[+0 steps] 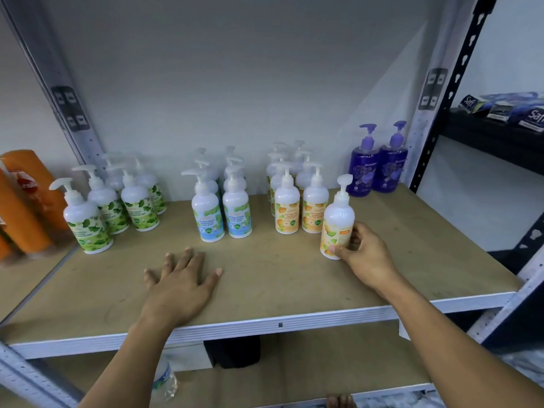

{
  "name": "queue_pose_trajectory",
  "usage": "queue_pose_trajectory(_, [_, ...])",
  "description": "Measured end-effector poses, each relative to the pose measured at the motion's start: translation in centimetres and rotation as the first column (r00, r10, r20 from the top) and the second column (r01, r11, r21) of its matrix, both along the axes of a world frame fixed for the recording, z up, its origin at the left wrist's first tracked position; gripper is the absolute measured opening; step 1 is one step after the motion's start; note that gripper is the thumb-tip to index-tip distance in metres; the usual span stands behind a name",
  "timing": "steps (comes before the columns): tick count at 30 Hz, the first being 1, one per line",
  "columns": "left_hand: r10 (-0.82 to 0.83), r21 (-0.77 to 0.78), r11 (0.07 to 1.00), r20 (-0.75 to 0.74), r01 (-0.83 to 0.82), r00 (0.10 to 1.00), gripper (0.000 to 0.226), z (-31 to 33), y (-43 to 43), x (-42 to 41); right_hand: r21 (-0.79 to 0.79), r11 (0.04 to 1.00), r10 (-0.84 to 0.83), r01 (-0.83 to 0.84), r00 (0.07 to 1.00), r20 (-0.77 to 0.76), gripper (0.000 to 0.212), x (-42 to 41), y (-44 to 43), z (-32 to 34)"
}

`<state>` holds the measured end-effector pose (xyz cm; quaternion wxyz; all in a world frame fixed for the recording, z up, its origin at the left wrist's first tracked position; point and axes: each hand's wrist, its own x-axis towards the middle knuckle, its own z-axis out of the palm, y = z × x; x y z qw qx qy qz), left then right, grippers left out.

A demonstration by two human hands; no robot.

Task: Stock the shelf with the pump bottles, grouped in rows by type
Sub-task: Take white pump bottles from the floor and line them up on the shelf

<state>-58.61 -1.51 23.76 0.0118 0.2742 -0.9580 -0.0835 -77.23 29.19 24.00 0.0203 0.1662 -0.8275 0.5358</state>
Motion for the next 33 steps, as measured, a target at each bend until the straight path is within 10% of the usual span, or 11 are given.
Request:
queue_pose_trajectory(13, [0.014, 0.003, 1.0, -0.022, -0.014, 1.0, 0.077, -0.2, 0.0, -0.2, 0.046, 0.995, 0.092, -0.093, 0.995, 0.035, 0.054, -1.0, -0.6, 0.0])
queue_pose_trajectory(21, [0.01, 0.012, 1.0, -0.025, -0.01, 1.0, 0.077, -0.1, 0.1, -0.1, 0.186, 0.959, -0.19, 0.213, 0.972, -0.136, 0.097, 0.5, -2.9, -0.4])
queue_pose_trajectory(33, [0.003, 0.019, 1.0, -0.034, -0.002, 0.999, 0.076, -0.1, 0.0, 0.0, 0.092, 0.955, -0.273, 0.282, 0.957, -0.1, 0.081, 0.2, -4.5, -0.2])
